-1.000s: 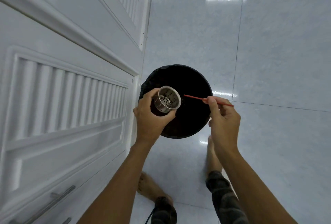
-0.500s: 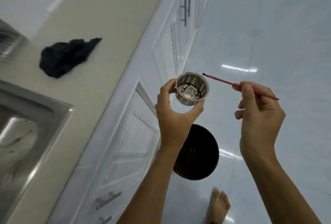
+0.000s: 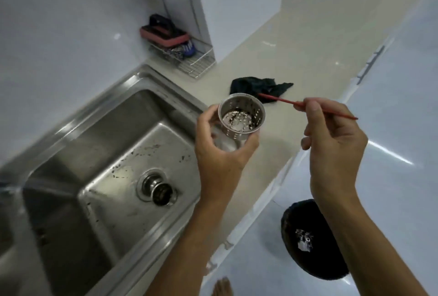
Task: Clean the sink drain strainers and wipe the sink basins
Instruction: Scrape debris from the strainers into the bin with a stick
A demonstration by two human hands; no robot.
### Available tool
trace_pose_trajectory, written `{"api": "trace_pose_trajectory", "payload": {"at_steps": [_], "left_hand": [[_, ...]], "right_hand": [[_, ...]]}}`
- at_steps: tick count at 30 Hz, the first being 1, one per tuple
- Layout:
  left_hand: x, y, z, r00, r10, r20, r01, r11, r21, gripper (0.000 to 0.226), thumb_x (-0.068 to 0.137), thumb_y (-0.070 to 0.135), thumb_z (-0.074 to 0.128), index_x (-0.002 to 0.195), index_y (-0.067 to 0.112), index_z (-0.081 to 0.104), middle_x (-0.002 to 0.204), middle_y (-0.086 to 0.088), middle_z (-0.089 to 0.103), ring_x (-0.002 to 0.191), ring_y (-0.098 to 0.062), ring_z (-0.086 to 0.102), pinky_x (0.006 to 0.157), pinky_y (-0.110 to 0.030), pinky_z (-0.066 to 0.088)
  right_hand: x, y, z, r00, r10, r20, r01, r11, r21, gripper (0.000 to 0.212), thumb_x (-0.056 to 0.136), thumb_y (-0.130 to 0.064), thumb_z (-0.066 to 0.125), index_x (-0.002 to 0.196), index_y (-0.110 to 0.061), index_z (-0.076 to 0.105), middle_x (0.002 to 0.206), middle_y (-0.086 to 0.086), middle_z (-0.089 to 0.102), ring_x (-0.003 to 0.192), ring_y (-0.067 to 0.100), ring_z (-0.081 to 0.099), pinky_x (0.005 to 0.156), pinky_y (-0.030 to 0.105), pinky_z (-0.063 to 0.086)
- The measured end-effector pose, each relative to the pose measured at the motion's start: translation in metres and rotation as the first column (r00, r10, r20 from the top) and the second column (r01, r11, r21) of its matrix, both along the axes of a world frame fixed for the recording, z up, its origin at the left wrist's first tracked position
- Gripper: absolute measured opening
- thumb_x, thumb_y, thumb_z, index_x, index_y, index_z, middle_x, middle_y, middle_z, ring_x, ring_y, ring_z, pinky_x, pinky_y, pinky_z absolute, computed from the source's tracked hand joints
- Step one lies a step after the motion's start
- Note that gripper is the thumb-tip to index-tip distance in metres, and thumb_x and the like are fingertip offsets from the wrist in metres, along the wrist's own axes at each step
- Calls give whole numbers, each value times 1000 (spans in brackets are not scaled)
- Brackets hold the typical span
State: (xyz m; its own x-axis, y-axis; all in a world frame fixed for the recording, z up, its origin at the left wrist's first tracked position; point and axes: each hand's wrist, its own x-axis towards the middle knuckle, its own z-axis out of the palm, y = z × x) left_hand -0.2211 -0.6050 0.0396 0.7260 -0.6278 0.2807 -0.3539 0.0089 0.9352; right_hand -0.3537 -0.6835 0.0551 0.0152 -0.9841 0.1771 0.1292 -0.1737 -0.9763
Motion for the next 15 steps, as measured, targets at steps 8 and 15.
{"api": "trace_pose_trajectory", "payload": {"at_steps": [8, 15], "left_hand": [[177, 149, -44, 968, 244, 62, -251, 914, 320, 74, 63, 29, 92, 119, 42, 44, 116, 19, 60, 100, 8, 64, 82, -11, 51], [251, 222, -128, 988, 94, 125, -157, 618, 770, 93, 72, 21, 92, 150, 13, 42, 147, -10, 45, 131, -32, 51, 113, -55, 40]], "right_hand": [[147, 78, -23, 862, 412, -296, -446, 893, -55, 16, 99, -24, 62, 104, -15, 74, 98, -14, 70, 83, 2, 67, 72, 14, 53], [213, 115, -51, 685, 474, -553, -578, 816, -18, 12, 98, -36, 60, 104, -31, 68, 91, -26, 66, 79, -5, 67, 74, 21, 59]]}}
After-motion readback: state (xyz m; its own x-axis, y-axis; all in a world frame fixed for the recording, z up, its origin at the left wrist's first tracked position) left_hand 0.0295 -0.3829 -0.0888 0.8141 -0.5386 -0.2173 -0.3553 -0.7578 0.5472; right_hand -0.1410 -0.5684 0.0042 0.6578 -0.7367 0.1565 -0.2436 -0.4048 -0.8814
